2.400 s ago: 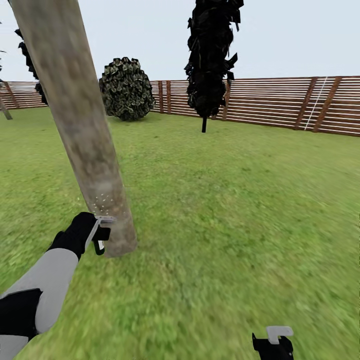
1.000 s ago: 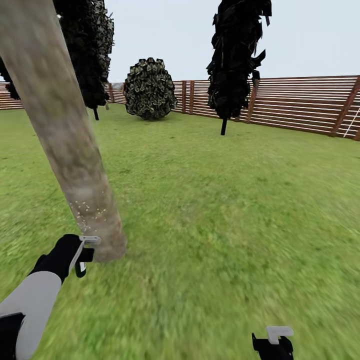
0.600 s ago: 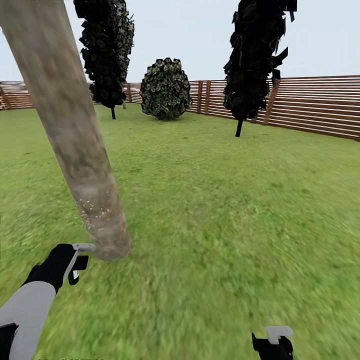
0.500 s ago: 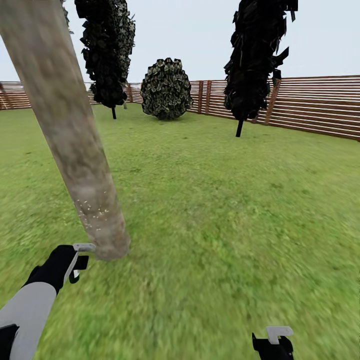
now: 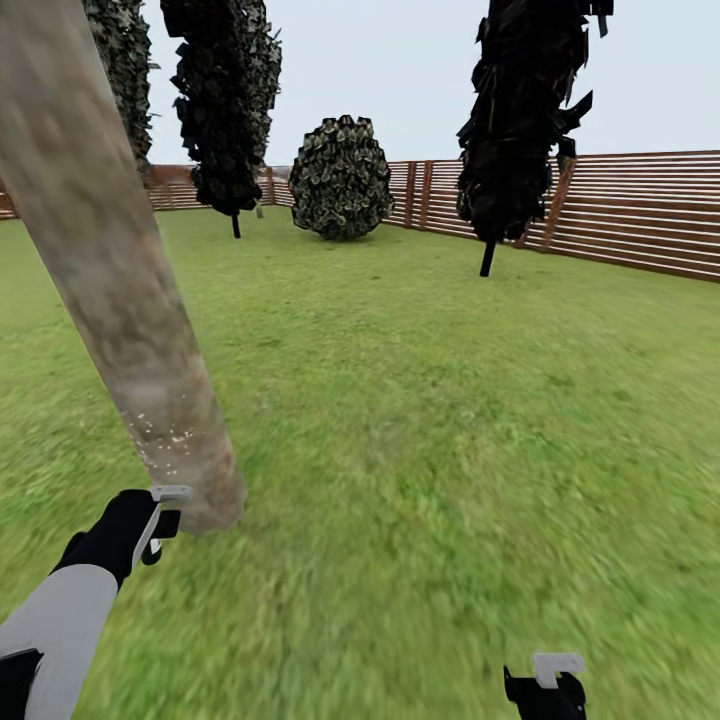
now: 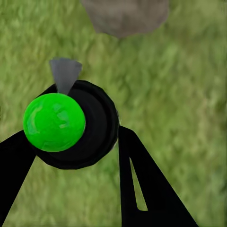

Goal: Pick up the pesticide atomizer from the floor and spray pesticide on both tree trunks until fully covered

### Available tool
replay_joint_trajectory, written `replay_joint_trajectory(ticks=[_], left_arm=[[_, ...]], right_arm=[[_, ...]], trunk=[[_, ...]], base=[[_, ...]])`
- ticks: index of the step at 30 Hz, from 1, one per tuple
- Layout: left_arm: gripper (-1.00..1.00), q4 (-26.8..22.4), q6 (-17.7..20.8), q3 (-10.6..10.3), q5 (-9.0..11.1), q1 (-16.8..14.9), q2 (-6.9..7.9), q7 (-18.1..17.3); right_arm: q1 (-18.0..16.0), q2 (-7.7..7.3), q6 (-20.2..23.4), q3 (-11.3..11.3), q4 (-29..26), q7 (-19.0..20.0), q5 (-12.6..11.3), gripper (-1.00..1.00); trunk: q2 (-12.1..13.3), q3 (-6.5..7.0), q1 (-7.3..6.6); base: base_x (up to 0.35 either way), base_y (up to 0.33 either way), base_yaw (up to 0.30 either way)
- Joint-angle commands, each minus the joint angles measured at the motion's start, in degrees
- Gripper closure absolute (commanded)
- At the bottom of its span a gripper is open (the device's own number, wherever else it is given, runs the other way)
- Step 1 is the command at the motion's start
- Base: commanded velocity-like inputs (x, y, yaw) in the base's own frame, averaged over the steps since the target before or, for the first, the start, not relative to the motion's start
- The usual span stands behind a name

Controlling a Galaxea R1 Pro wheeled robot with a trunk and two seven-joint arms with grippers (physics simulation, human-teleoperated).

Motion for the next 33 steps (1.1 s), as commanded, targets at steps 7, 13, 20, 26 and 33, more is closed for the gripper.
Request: replay_joint_trajectory(ticks=[7,13,20,26,33], left_arm=[[1.0,-0.31,0.33,0.32,-0.28,-0.05,0.04,-0.03],[1.0,0.14,0.33,0.25,-0.18,-0.05,-0.09,-0.03],[1.0,0.09,0.34,0.23,-0.11,-0.05,-0.13,-0.03],[1.0,-0.3,0.34,0.21,-0.18,-0.05,-0.54,-0.03],[1.0,-0.4,0.34,0.16,-0.19,-0.09,-0.67,-0.03]], right_arm=[[-0.02,0.16,-0.08,0.26,0.03,-0.27,0.09,-1.0],[-0.02,0.17,-0.06,0.26,0.03,-0.27,0.08,-1.0],[-0.02,0.17,-0.06,0.26,0.03,-0.27,0.08,-1.0],[-0.02,0.25,-0.05,0.26,0.03,-0.27,0.09,-1.0],[-0.02,0.26,-0.05,0.26,0.03,-0.27,0.09,-1.0]], trunk=[[-0.02,-0.05,0.01],[-0.02,-0.05,0.01],[-0.02,-0.05,0.01],[-0.02,-0.05,0.01],[-0.02,-0.05,0.01]], base=[[0.182,-0.229,0.275],[0.169,-0.237,0.111],[0.102,-0.265,0.002],[0.094,-0.268,0.103],[0.133,-0.265,0.268]])
